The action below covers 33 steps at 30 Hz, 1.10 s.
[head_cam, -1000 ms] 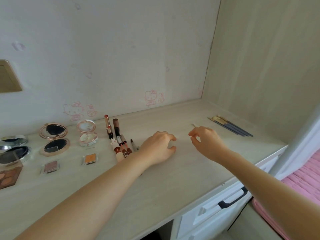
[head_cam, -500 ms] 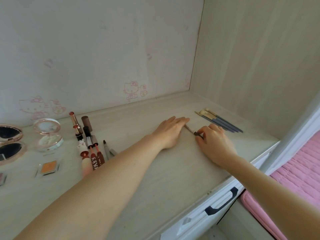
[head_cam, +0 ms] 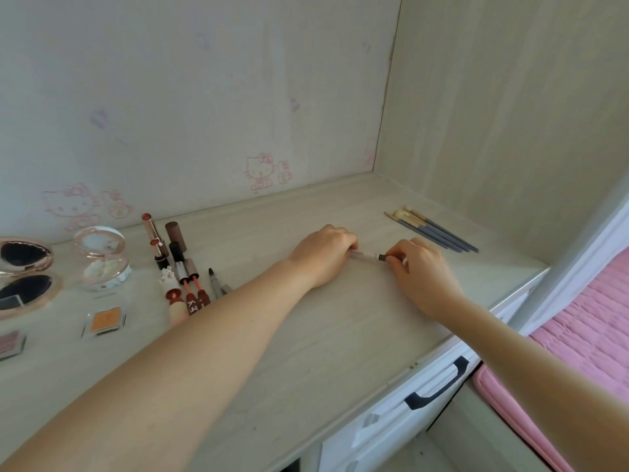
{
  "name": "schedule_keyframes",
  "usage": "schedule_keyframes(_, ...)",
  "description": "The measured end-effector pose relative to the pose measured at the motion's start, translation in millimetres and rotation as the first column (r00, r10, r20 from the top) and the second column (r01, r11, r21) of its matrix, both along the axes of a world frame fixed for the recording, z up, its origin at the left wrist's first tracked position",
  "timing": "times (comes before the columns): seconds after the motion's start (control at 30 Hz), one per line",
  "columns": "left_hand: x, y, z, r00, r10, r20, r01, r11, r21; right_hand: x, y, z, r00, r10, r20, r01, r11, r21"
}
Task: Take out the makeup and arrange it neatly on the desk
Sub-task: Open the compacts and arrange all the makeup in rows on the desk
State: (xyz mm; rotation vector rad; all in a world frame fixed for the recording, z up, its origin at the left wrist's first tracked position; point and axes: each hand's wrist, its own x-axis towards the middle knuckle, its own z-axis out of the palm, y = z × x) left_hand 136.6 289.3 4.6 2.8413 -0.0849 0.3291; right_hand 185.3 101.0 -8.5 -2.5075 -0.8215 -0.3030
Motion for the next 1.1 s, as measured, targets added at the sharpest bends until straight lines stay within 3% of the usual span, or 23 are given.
schedule_keyframes(0.47, -116, 47, 36, 0.986, 0.062, 0.153, -0.035, 0.985, -0.171, -80, 49, 43, 0.981, 0.166, -0.098, -0.136, 0.956, 0.259)
schedule_keyframes(1.0, -303, 114, 43, 0.930, 0.289, 0.228, -0.248, 0.950, -0.192, -225, 147, 59, 0.839, 0.515, -0.175, -0.447, 0.836, 0.317)
schedule_keyframes(1.1, -329, 123, 35, 0.918, 0.335, 0.211, -0.298, 0.936, -0.189, -243, 158, 50, 0.812, 0.565, -0.145, -0.518, 0.813, 0.265)
